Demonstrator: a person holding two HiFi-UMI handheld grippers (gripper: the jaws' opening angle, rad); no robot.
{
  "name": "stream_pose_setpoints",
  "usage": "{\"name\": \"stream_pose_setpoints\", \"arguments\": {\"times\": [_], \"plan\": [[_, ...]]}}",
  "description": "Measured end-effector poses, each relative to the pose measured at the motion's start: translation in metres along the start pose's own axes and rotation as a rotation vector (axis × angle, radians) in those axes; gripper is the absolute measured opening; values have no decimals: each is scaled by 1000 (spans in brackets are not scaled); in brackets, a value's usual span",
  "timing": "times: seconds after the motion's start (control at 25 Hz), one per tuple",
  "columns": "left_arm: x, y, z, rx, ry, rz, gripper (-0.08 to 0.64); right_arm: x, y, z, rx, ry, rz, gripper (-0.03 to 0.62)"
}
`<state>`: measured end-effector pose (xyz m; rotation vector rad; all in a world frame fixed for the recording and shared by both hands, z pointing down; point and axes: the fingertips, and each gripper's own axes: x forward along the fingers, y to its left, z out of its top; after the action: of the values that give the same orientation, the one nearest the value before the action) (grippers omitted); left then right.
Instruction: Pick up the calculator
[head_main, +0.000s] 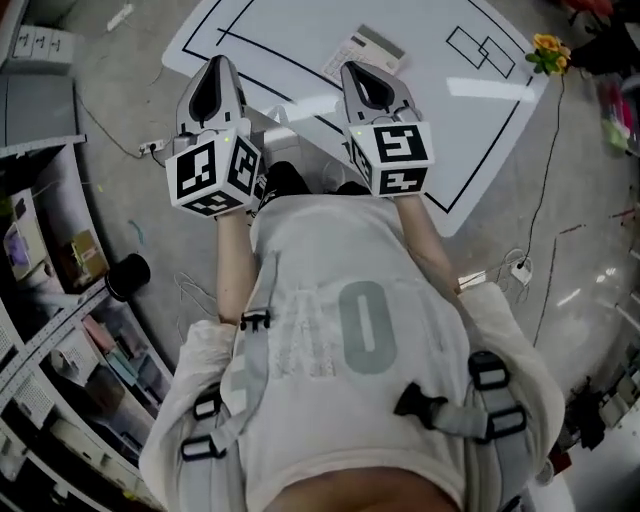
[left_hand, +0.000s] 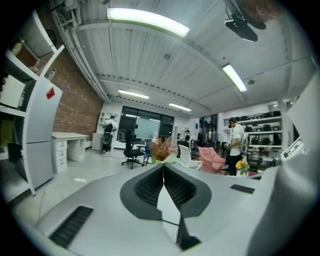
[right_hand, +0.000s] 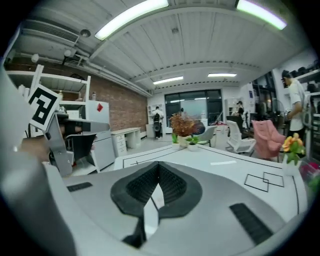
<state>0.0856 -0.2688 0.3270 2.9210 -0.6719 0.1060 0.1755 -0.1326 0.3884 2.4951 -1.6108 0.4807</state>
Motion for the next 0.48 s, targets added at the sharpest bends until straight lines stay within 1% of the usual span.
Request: {"name": "stream_pose_setpoints", "arguments": {"times": [0.08, 0.2, 0.24, 0.32, 0.44, 0.48], "plan": [[20, -28, -2, 26, 9, -89, 21, -11, -25, -4, 26, -6, -76, 6], [48, -74, -5, 102, 16, -240, 21, -30, -62, -6, 60, -25, -206, 6], [56, -89, -5, 116, 19, -294, 21, -38, -74, -6, 73, -31, -257, 6], [68, -111, -7, 113, 25, -387, 21, -55, -90, -7, 95, -40, -351, 6], [83, -134, -3, 80, 22, -500, 21, -79, -105, -4, 121, -65, -483, 6], [87, -141, -1, 83, 19, -532, 21, -86, -109, -3, 133, -75, -521, 6]]}}
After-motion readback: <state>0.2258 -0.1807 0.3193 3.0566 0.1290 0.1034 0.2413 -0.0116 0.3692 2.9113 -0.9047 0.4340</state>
